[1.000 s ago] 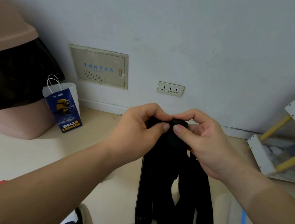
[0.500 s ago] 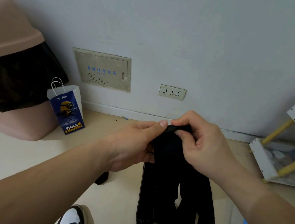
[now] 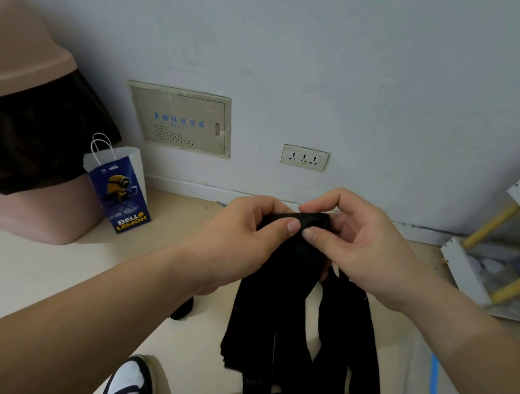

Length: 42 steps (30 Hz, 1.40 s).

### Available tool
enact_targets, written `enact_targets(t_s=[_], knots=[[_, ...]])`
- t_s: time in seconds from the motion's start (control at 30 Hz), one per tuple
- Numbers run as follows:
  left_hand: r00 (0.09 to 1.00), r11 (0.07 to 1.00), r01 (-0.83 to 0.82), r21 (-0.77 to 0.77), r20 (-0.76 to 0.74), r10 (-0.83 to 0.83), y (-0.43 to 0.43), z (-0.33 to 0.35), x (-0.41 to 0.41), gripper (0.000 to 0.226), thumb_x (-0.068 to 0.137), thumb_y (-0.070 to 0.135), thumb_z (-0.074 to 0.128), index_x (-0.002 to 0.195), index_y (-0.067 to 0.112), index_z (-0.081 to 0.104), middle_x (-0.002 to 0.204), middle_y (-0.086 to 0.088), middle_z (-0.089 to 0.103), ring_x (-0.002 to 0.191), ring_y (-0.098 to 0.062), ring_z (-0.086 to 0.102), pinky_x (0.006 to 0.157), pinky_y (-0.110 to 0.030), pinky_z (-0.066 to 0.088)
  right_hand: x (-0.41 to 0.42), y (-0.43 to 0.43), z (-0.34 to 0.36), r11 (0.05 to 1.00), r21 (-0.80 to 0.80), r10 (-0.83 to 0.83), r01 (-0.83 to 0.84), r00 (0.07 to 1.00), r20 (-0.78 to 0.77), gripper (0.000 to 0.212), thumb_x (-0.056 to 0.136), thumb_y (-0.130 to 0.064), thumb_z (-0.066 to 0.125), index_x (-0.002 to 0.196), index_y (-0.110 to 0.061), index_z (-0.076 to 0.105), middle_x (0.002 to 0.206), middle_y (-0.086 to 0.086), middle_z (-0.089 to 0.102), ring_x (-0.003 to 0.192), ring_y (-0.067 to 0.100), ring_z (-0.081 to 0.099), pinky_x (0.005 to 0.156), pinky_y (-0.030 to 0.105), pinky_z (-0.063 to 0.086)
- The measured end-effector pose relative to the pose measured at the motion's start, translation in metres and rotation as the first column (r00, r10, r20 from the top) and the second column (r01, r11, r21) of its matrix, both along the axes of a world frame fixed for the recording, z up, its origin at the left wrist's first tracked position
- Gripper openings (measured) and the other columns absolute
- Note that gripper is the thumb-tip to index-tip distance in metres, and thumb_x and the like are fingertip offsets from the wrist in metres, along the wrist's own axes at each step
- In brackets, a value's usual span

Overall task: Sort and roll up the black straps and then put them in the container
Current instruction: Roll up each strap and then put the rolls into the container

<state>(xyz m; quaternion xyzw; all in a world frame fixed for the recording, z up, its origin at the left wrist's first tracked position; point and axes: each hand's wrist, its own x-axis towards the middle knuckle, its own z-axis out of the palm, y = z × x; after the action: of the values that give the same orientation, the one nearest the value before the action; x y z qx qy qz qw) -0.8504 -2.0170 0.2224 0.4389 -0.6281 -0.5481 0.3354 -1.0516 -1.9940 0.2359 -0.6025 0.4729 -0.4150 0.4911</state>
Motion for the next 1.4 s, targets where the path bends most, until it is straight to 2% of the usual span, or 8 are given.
enact_targets(t_s=[0.23, 0.5, 0.67, 0.87, 1.0, 1.1, 1.2, 1.4], knots=[[0.999, 0.991, -0.013, -0.135, -0.049, 0.006, 0.001, 0.004, 0.001, 0.006, 0.100, 0.020, 0.070, 0.105, 0.023, 0.070, 0.099, -0.008, 0.077, 0.089, -0.021, 0.073, 0.086, -0.047, 0.061, 0.000, -0.001, 0.000, 0.979, 0.201, -0.061, 0.013, 0.970, 0.237, 0.046, 0.079, -0.031, 0.076, 0.119, -0.009, 0.072, 0.102, 0.018, 0.077, 0.090, 0.027, 0.073, 0.079, 0.039, 0.057], [0.985, 0.991, -0.092, -0.094, -0.156, 0.077, 0.005, 0.012, 0.000, 0.021, 0.089, 0.006, 0.079, 0.109, 0.011, 0.075, 0.099, -0.008, 0.081, 0.091, -0.014, 0.076, 0.082, -0.023, 0.060, 0.005, -0.001, -0.002, 0.991, 0.106, -0.107, 0.082, 0.961, 0.253, 0.021, 0.096, -0.002, 0.067, 0.115, -0.008, 0.072, 0.096, 0.013, 0.079, 0.088, 0.022, 0.076, 0.074, 0.025, 0.060], [0.976, 0.972, 0.043, 0.233, -0.215, 0.009, 0.000, 0.009, 0.002, 0.040, 0.091, 0.035, 0.070, 0.124, 0.012, 0.069, 0.108, -0.010, 0.077, 0.101, -0.020, 0.073, 0.093, -0.038, 0.057, 0.005, -0.001, -0.001, 0.986, -0.042, -0.155, 0.160, 0.983, 0.103, 0.026, 0.098, 0.008, 0.066, 0.103, -0.016, 0.074, 0.092, 0.006, 0.079, 0.086, 0.016, 0.075, 0.082, 0.031, 0.061], [1.000, 0.978, -0.001, 0.208, -0.010, 0.003, 0.001, 0.005, -0.003, 0.038, 0.105, 0.054, 0.053, 0.120, 0.025, 0.072, 0.108, -0.003, 0.078, 0.098, -0.024, 0.075, 0.090, -0.037, 0.060, 0.006, -0.002, -0.006, 0.962, -0.233, -0.172, 0.140, 0.978, -0.122, 0.038, 0.091, 0.010, 0.072, 0.092, -0.028, 0.077, 0.097, -0.001, 0.080, 0.097, 0.021, 0.077, 0.096, 0.041, 0.060], [0.994, 0.992, -0.063, 0.111, -0.080, 0.072, 0.001, 0.011, -0.003, 0.017, 0.104, 0.031, 0.062, 0.107, 0.017, 0.071, 0.096, -0.008, 0.074, 0.084, -0.019, 0.071, 0.073, -0.034, 0.057, 0.007, -0.002, -0.002, 0.987, -0.040, -0.151, 0.159, 0.976, 0.158, 0.039, 0.083, 0.017, 0.076, 0.096, -0.020, 0.079, 0.097, 0.006, 0.081, 0.092, 0.023, 0.077, 0.087, 0.034, 0.063], [0.991, 0.994, -0.101, 0.031, -0.086, 0.103, 0.002, 0.014, -0.002, 0.012, 0.103, 0.022, 0.064, 0.111, 0.016, 0.070, 0.107, -0.015, 0.075, 0.097, -0.033, 0.075, 0.088, -0.047, 0.063, 0.007, -0.002, 0.001, 0.978, 0.209, -0.079, 0.013, 0.947, 0.310, 0.036, 0.081, -0.013, 0.081, 0.116, -0.014, 0.075, 0.099, 0.007, 0.078, 0.090, 0.021, 0.075, 0.078, 0.033, 0.061], [0.988, 0.992, -0.122, -0.020, -0.095, 0.120, 0.003, 0.015, 0.000, 0.012, 0.099, 0.024, 0.071, 0.111, 0.020, 0.071, 0.107, -0.013, 0.076, 0.105, -0.034, 0.073, 0.095, -0.054, 0.061, 0.011, -0.002, -0.003, 0.959, 0.282, -0.043, -0.033, 0.965, 0.260, 0.042, 0.082, -0.043, 0.075, 0.111, -0.014, 0.078, 0.100, 0.006, 0.077, 0.092, 0.021, 0.075, 0.081, 0.040, 0.059], [0.979, 0.992, -0.112, 0.059, -0.163, 0.120, 0.001, 0.008, 0.000, 0.026, 0.091, 0.014, 0.080, 0.114, 0.025, 0.073, 0.111, -0.004, 0.077, 0.098, -0.018, 0.074, 0.085, -0.028, 0.061, 0.014, -0.005, -0.011, 0.974, 0.160, -0.192, 0.159, 0.957, 0.216, 0.018, 0.100, -0.004, 0.067, 0.110, -0.017, 0.075, 0.094, 0.005, 0.078, 0.091, 0.020, 0.075, 0.079, 0.035, 0.057]])
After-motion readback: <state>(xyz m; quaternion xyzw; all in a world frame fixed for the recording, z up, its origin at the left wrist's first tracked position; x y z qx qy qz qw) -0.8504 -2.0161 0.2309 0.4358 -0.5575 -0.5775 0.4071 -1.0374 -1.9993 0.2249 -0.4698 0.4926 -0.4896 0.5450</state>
